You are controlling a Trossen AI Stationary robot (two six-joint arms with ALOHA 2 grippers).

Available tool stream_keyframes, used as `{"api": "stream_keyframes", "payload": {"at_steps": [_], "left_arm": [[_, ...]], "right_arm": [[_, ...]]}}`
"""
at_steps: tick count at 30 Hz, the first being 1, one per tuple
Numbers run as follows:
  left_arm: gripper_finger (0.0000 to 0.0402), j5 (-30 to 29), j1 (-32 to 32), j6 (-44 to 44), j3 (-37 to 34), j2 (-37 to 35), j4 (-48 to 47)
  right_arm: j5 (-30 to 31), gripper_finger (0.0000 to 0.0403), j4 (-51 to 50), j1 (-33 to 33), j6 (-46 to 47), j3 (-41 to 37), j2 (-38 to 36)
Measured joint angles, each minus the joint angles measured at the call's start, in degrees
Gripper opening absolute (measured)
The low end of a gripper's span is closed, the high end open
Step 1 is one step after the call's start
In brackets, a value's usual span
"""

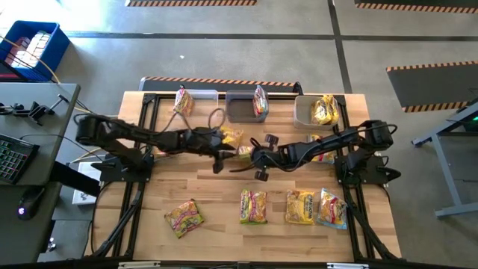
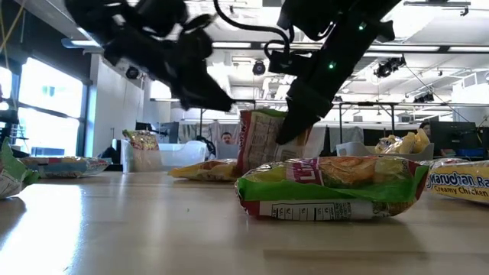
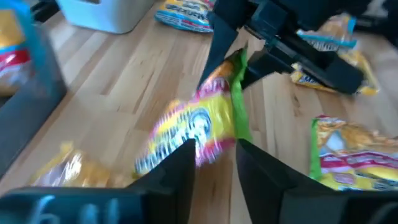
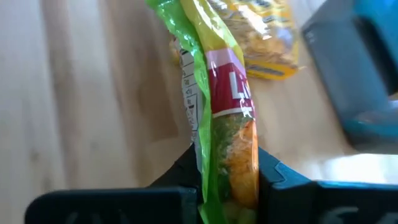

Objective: Sort Maruchan noodles
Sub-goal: Put the top green noodle pack into the transparent bin

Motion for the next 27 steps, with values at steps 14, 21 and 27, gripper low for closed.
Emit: {"api": "stream_keyframes", "payload": {"at_steps": [14, 21, 27], "left_arm": [[0.0113, 10.6, 7.0, -42.4, -21.7, -10.7, 35.5], [0.0165, 13.2, 9.7, -51.1, -19.8, -10.7, 41.9], [0.0209, 13.4, 12.5, -56.7, -17.9, -10.7, 42.8]], "right_arm": [[25.4, 0.0045, 23.1, 2.8, -30.9, 0.0, -0.1], [30.6, 0.0042, 38.3, 3.0, -51.5, 0.0, 0.0], [30.6, 0.0042, 43.5, 3.0, -59.9, 0.0, 0.0]]}}
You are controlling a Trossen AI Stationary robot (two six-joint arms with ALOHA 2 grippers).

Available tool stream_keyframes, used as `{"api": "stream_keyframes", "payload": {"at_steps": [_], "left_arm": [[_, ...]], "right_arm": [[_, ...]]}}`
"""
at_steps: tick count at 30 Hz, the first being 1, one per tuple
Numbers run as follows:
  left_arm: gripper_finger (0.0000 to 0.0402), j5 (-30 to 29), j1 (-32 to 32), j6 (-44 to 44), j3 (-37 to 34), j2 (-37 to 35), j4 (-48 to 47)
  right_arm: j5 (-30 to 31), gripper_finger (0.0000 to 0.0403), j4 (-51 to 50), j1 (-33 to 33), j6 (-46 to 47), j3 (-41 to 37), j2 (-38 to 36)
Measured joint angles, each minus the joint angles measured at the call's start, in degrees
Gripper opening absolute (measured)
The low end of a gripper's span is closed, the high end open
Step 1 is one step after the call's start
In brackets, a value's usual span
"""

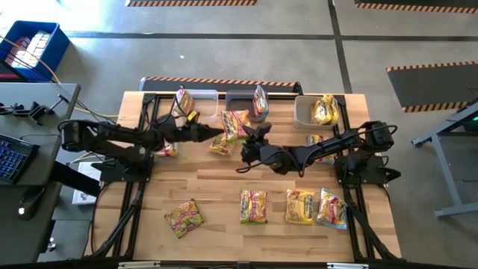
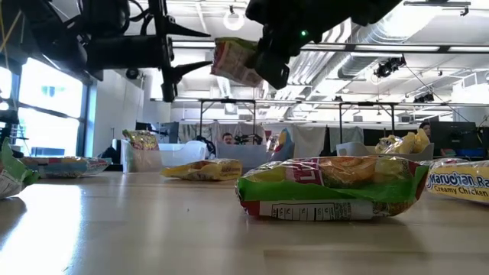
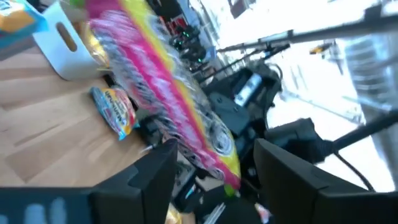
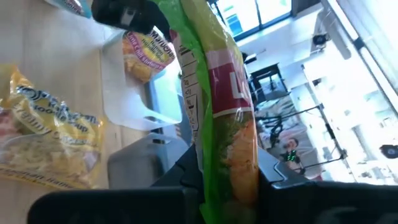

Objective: Sort Maruchan noodles
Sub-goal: Put the top green noodle pack into the transparent bin

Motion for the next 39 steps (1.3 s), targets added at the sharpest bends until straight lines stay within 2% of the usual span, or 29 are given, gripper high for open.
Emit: {"api": "stream_keyframes", "payload": {"at_steps": [9, 18, 31, 35, 39], "left_arm": [[0.0225, -1.2, 1.7, -4.0, 0.2, 0.1, -1.4], [0.0225, -2.9, 1.7, -3.7, 0.4, 0.2, 0.6], [0.0224, -2.3, 2.0, -1.7, 5.1, 2.8, -3.0], [0.02, -1.4, 2.9, -2.5, 5.3, 3.7, -3.0], [0.015, -1.4, 3.2, -1.0, 5.3, 3.7, -3.2]], "right_arm": [[-1.6, 0.0042, 4.0, 0.0, -3.4, 0.0, 0.0], [-4.3, 0.0042, 5.8, -1.3, -5.1, 0.0, 0.0], [-8.5, 0.0042, 7.1, -2.4, -5.2, 0.0, 0.1], [-9.7, 0.0052, 7.1, -2.5, -3.8, 0.0, 0.1], [-9.7, 0.0068, 7.2, -2.4, -2.6, 0.0, 0.1]]}}
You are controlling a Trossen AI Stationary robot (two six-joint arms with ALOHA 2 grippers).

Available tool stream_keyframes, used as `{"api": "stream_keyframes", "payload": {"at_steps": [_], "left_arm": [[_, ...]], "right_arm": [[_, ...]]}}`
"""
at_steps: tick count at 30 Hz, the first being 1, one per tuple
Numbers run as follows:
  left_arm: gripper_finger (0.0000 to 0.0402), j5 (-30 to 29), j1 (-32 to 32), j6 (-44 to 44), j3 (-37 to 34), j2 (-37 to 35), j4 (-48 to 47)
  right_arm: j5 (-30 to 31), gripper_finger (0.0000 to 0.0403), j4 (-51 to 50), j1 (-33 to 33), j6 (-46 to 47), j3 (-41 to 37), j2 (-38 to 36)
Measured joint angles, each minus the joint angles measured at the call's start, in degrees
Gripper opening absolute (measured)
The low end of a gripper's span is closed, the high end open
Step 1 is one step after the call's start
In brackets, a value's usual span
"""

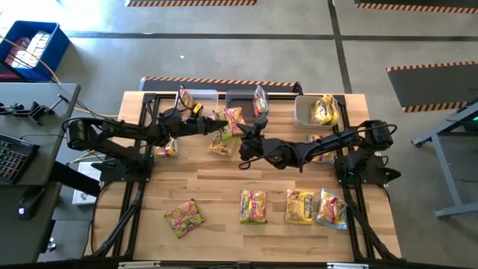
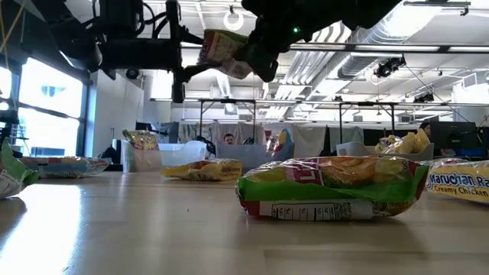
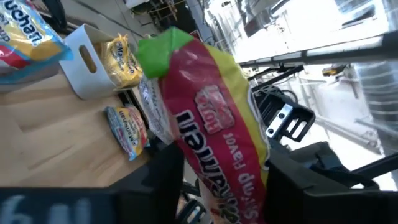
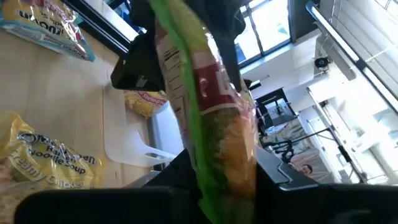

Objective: Sort Maruchan noodles
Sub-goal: Put the top green noodle pack into the transparent bin

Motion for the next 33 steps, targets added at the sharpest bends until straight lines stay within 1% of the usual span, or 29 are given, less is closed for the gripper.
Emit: {"api": "stream_keyframes", "payload": {"at_steps": [5, 9, 14, 16, 19, 23, 25, 27, 29, 31, 33], "left_arm": [[0.0078, 0.7, 0.8, 4.8, 0.0, 0.0, 0.1], [0.004, 3.7, 3.6, 6.7, 0.0, -0.3, 0.0], [0.0031, 7.5, 8.2, 9.6, 0.0, -1.4, -0.7], [0.0032, 9.2, 10.5, 12.4, 0.0, -2.2, -1.9], [0.0033, 11.4, 14.2, 16.7, 0.0, -3.4, -7.2], [0.0034, 14.4, 18.4, 22.1, 0.0, -5.6, -14.0], [0.0034, 15.4, 19.9, 25.2, 1.2, -7.3, -20.5], [0.0034, 15.3, 21.0, 30.4, 3.9, -9.2, -29.9], [0.0034, 14.1, 21.9, 36.4, 7.8, -11.1, -40.6], [0.0034, 11.3, 22.3, 42.6, 12.7, -12.4, -51.7], [0.0034, 7.5, 22.8, 47.7, 18.4, -12.8, -63.4]], "right_arm": [[0.4, 0.0097, 0.8, 0.0, 0.8, 0.0, 0.0], [1.6, 0.013, 2.8, 0.1, 3.9, 0.0, -0.2], [4.5, 0.0168, 4.3, 0.1, 6.3, 0.0, -0.3], [4.8, 0.0176, 2.6, -0.5, 8.9, 0.0, -0.4], [3.9, 0.0176, -2.7, -2.2, 14.3, 0.0, -0.4], [-1.3, 0.0155, -11.3, -5.2, 23.9, 0.0, -0.4], [-7.7, 0.0137, -15.4, -7.3, 29.2, 0.0, -0.4], [-16.3, 0.0114, -18.1, -9.5, 32.7, 0.0, -0.4], [-23.5, 0.0086, -18.9, -12.0, 34.5, 0.0, -0.4], [-28.4, 0.0056, -19.0, -14.4, 35.6, 0.0, -0.4], [-31.6, 0.0024, -18.5, -16.4, 35.9, 0.0, -0.4]]}}
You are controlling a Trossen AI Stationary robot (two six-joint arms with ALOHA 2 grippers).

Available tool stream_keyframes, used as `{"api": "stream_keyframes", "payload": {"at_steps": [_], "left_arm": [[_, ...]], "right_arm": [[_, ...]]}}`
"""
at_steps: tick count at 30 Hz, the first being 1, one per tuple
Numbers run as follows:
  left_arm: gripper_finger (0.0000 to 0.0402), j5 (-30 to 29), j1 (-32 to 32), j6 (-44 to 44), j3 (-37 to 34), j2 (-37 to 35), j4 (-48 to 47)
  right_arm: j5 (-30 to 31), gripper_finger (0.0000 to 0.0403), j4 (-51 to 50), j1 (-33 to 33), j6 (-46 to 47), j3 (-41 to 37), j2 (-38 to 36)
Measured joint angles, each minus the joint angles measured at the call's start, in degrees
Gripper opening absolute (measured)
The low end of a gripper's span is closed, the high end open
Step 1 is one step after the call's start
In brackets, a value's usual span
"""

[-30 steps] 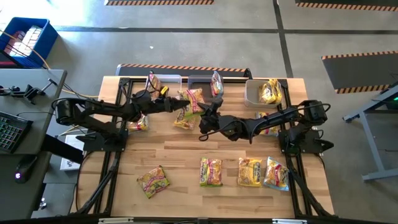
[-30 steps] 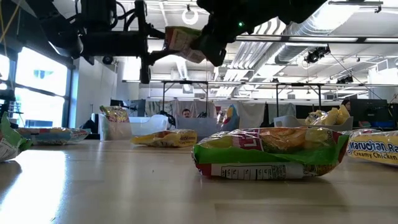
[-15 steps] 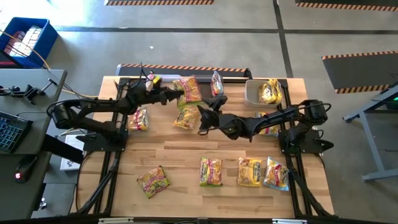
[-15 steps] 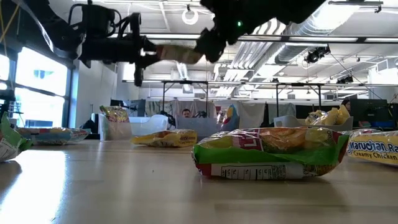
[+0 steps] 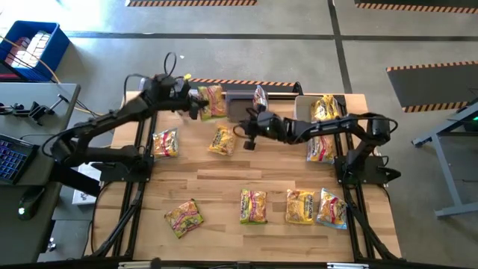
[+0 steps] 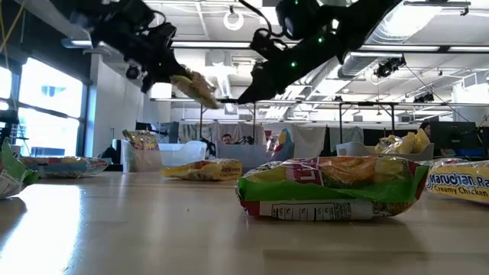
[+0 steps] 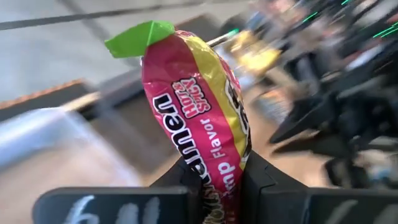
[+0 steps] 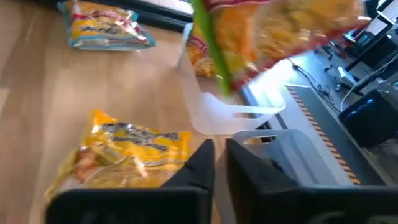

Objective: Sort Maruchan noodles
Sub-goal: Put the top green noodle pack into the transparent bin

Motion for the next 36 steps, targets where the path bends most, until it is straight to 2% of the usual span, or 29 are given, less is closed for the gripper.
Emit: {"api": "stream_keyframes", "payload": {"at_steps": [2, 7, 11, 20, 26, 36], "left_arm": [[0.0035, -4.2, 0.6, 4.7, 6.0, 0.1, -12.0], [0.0035, -16.3, 1.6, 12.6, 18.6, 3.5, -37.7], [0.0035, -23.1, 3.1, 16.0, 24.5, 8.3, -48.4], [0.0035, -24.3, 6.6, 23.1, 30.7, 22.3, -50.8], [0.0035, -24.8, 7.3, 24.4, 34.1, 30.2, -52.3], [0.0035, -26.0, 7.3, 24.4, 34.9, 35.0, -52.9]], "right_arm": [[-2.1, 0.0006, 1.2, -1.7, 0.1, 0.0, 0.0], [-9.1, 0.0014, 1.3, -4.6, 1.0, -0.5, 0.0], [-10.5, 0.0003, 2.8, -5.9, 0.9, -2.5, 0.0], [-11.8, 0.0001, 4.0, -6.9, -0.1, -2.6, 0.0], [-11.9, 0.0, 4.0, -6.9, -0.5, -2.7, 0.0], [-12.5, 0.0, 3.5, -6.9, -0.5, -2.7, 0.0]]}}
